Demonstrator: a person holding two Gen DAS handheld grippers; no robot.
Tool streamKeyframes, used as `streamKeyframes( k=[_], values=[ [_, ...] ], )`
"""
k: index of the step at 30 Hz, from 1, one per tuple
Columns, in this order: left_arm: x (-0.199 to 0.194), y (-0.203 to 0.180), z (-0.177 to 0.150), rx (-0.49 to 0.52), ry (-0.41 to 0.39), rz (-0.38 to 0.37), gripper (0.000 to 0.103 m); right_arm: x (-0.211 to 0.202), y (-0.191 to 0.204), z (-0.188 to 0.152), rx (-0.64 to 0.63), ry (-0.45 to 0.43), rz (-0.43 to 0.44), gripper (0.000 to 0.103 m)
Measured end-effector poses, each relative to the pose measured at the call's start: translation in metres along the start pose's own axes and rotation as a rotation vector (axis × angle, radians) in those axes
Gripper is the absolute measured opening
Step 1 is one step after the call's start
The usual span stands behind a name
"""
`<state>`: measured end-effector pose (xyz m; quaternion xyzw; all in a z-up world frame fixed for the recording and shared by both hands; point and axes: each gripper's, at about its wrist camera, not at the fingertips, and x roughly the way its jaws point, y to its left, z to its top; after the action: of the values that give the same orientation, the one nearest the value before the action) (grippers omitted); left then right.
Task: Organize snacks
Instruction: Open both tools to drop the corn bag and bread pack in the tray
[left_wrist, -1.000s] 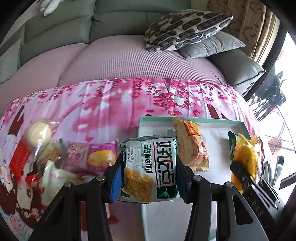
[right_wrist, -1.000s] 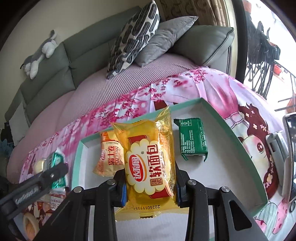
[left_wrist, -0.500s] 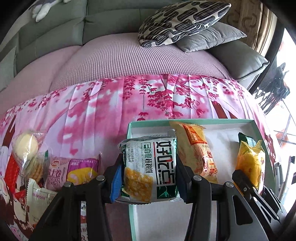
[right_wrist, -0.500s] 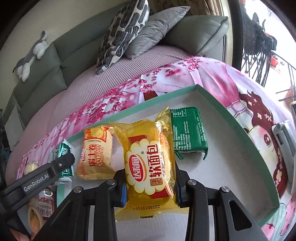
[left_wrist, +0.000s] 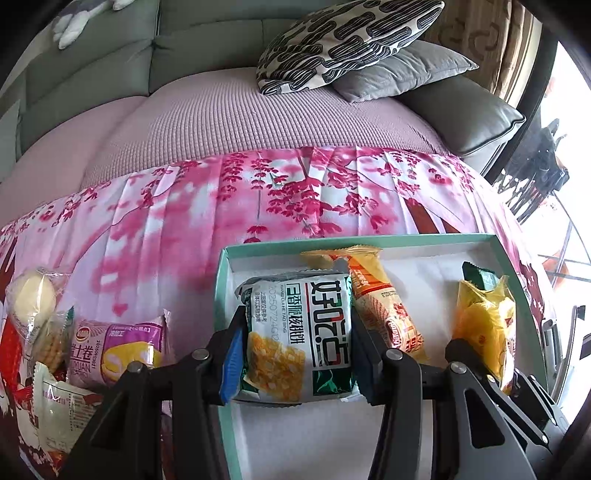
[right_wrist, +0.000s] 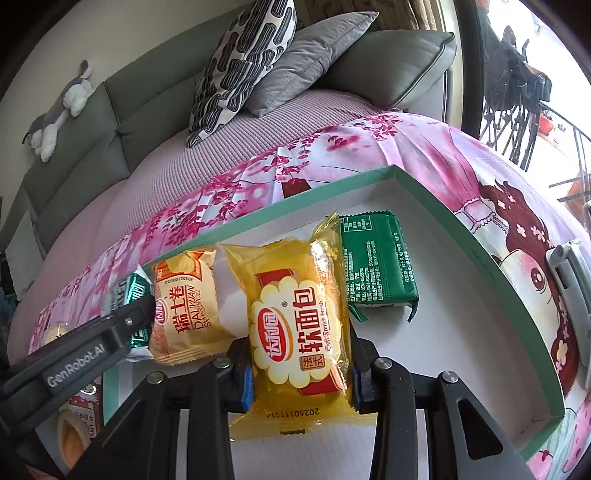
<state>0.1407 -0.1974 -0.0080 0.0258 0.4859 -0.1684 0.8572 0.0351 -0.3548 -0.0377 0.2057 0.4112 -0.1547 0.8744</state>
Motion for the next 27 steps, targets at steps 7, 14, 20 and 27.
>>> streamKeyframes(
  k=[7,14,20,27],
  values=[
    [-0.006,0.007,0.0,-0.043,-0.007,-0.03,0.074,0.0,0.003,0.001,-0.014,0.007,-0.017,0.044],
    [-0.022,0.007,-0.001,-0.054,-0.012,-0.009,0.077,-0.007,0.006,0.003,-0.026,0.02,-0.03,0.054],
    [-0.033,0.014,-0.01,-0.064,-0.003,0.06,0.081,-0.009,0.009,0.0,-0.051,0.073,-0.049,0.066],
    [-0.042,0.026,-0.017,-0.091,0.005,0.096,0.082,-0.024,0.016,-0.001,-0.078,0.058,-0.054,0.088]
  ],
)
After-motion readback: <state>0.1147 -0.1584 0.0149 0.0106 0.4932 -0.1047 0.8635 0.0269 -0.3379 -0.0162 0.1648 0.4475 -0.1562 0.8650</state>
